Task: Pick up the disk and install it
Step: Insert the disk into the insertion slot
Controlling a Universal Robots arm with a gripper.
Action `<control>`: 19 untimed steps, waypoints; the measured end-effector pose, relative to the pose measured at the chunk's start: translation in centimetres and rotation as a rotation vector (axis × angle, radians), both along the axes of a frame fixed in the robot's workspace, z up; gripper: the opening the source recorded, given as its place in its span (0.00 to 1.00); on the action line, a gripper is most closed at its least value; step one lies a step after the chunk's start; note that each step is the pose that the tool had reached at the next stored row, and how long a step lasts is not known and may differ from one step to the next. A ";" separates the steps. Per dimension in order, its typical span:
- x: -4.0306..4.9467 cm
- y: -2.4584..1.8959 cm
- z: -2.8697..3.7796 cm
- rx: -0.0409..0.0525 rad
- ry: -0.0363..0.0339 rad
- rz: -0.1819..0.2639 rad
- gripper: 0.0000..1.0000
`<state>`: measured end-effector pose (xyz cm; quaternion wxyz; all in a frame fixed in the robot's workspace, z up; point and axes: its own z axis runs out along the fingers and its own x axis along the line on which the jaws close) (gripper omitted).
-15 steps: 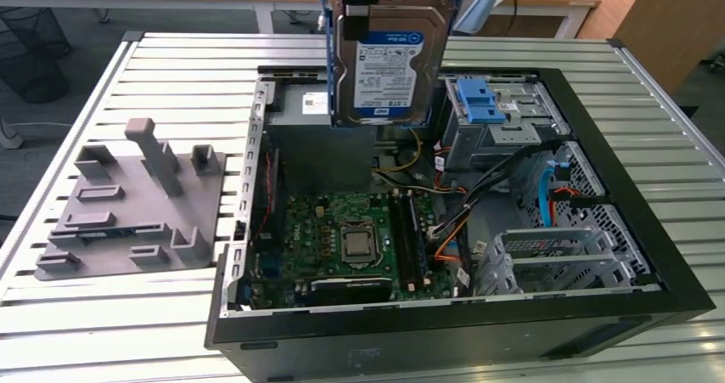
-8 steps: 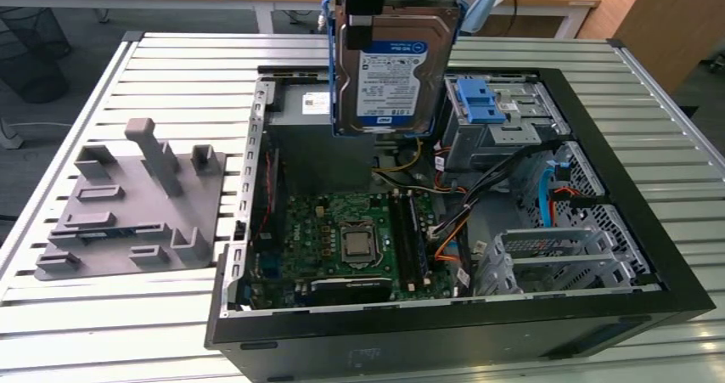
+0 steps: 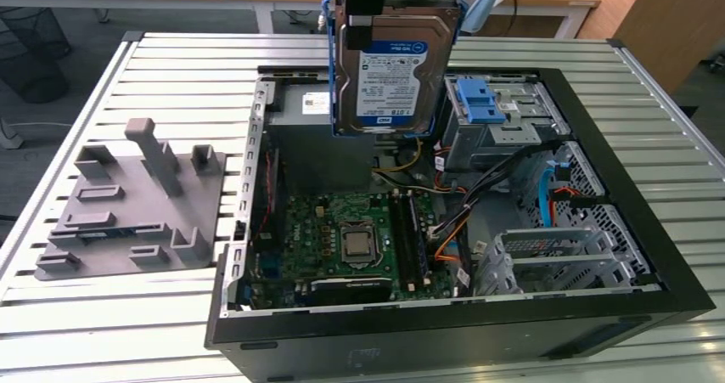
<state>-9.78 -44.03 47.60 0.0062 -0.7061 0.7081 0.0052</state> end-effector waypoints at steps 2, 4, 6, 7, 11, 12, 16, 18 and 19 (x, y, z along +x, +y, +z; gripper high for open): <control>0.00 0.00 0.00 0.0001 0.0000 0.000 0.36; 0.00 -0.01 0.00 0.0000 0.0000 0.000 0.36; -0.01 -0.02 0.00 0.0000 0.0000 0.000 0.36; -0.01 -0.08 0.00 0.0000 0.0000 0.000 0.36; -0.01 -0.60 0.00 0.0000 0.0000 0.000 0.36; -0.01 -0.77 0.00 0.0000 0.0000 0.000 0.36; 0.00 -1.38 0.00 0.0000 -0.0001 0.000 0.36; 0.11 -1.53 0.00 0.0001 0.0000 0.000 0.36; 0.27 -1.56 0.00 0.0001 0.0000 0.000 0.36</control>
